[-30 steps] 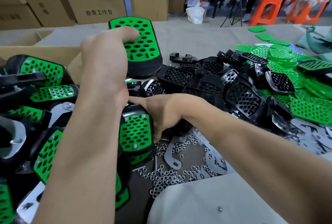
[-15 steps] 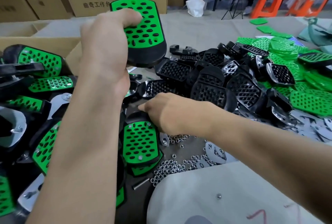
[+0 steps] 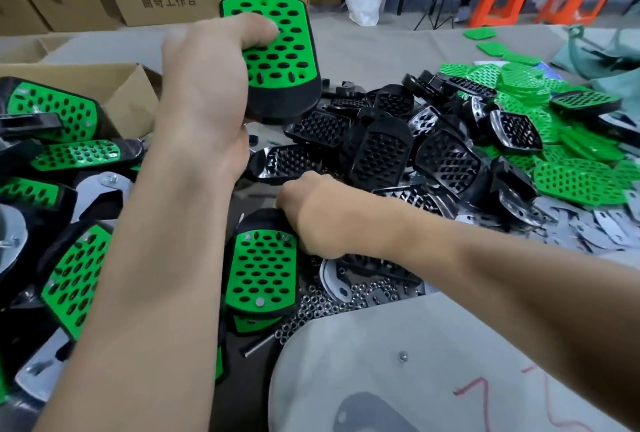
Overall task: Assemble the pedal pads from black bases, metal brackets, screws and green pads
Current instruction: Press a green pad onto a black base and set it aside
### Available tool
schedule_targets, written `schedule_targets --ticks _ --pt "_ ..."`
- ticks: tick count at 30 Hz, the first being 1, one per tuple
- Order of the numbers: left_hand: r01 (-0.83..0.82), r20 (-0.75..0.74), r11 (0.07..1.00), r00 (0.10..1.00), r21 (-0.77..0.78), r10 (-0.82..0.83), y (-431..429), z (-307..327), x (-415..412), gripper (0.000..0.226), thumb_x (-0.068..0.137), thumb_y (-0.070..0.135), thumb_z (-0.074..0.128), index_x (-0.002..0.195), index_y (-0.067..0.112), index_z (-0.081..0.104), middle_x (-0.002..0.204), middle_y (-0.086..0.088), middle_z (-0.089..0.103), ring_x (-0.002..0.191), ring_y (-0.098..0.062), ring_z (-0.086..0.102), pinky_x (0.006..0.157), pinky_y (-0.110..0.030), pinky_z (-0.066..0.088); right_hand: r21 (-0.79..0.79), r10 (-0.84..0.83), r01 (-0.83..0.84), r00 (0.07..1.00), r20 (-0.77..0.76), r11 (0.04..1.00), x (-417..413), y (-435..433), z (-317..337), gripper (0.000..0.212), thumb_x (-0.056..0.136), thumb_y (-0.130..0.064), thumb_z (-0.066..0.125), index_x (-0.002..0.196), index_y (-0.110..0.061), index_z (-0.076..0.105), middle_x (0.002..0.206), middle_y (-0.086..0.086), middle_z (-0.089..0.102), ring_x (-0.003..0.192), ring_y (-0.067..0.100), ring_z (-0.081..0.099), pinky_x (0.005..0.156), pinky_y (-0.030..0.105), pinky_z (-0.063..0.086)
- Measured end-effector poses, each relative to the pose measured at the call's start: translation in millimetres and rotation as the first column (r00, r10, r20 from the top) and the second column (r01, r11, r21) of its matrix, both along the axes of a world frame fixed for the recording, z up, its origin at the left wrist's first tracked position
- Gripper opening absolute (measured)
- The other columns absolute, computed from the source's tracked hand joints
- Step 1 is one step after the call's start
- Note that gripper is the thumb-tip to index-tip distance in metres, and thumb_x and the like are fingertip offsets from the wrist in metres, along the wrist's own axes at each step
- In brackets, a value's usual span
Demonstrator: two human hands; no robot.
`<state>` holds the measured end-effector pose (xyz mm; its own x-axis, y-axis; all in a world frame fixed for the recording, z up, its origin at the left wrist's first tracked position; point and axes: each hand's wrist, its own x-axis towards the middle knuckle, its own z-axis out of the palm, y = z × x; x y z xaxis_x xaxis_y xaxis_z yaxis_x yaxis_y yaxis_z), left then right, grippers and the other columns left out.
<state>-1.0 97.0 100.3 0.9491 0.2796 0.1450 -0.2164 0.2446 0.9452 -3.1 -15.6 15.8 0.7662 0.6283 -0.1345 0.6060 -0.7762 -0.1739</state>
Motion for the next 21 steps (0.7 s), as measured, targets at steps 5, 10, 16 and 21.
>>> schedule_targets --ticks 5,10,16,21 --pt "0.047 -0.037 0.999 0.998 0.022 -0.046 -8.3 -4.7 -0.2 0.028 0.079 0.014 0.071 0.107 0.008 0.071 0.092 -0.002 0.079 0.090 -0.020 0.077 0.076 -0.037 0.063 0.442 -0.249 0.286 0.958 -0.141 0.850 10.6 -34.5 -0.1 0.017 0.078 -0.005 0.070 0.071 -0.020 0.068 0.068 0.001 0.072 0.057 0.015 0.070 0.052 0.022 0.055" --pt "0.070 -0.091 0.997 0.994 0.013 -0.068 -19.9 -11.9 2.7 0.023 0.081 0.014 0.072 0.103 0.011 0.071 0.092 -0.002 0.080 0.088 -0.021 0.077 0.072 -0.035 0.061 0.799 -0.116 0.566 0.824 -0.555 0.203 11.1 -87.5 12.6 0.014 0.080 0.002 0.080 0.074 -0.011 0.076 0.068 0.001 0.071 0.058 0.016 0.067 0.058 0.027 0.056" --pt "0.155 -0.156 0.987 0.977 0.040 -0.147 -50.1 -20.1 -3.0 0.007 0.084 0.011 0.071 0.078 0.014 0.075 0.083 -0.001 0.079 0.076 -0.018 0.077 0.065 -0.032 0.063 0.681 -0.036 0.722 0.683 -0.730 -0.118 -35.3 -148.9 -10.3 0.021 0.091 -0.004 0.069 0.074 -0.013 0.078 0.079 0.002 0.069 0.075 0.012 0.066 0.067 0.019 0.054" --pt "0.342 -0.191 0.936 0.927 0.081 -0.322 -91.0 -37.4 -15.0 0.010 0.086 0.010 0.068 0.088 0.014 0.077 0.086 -0.003 0.079 0.076 -0.017 0.077 0.058 -0.028 0.059 0.632 -0.138 0.775 0.624 -0.769 -0.021 -67.4 -180.4 -17.3 0.026 0.096 -0.002 0.061 0.078 -0.011 0.078 0.084 0.008 0.072 0.079 0.015 0.069 0.070 0.024 0.058"
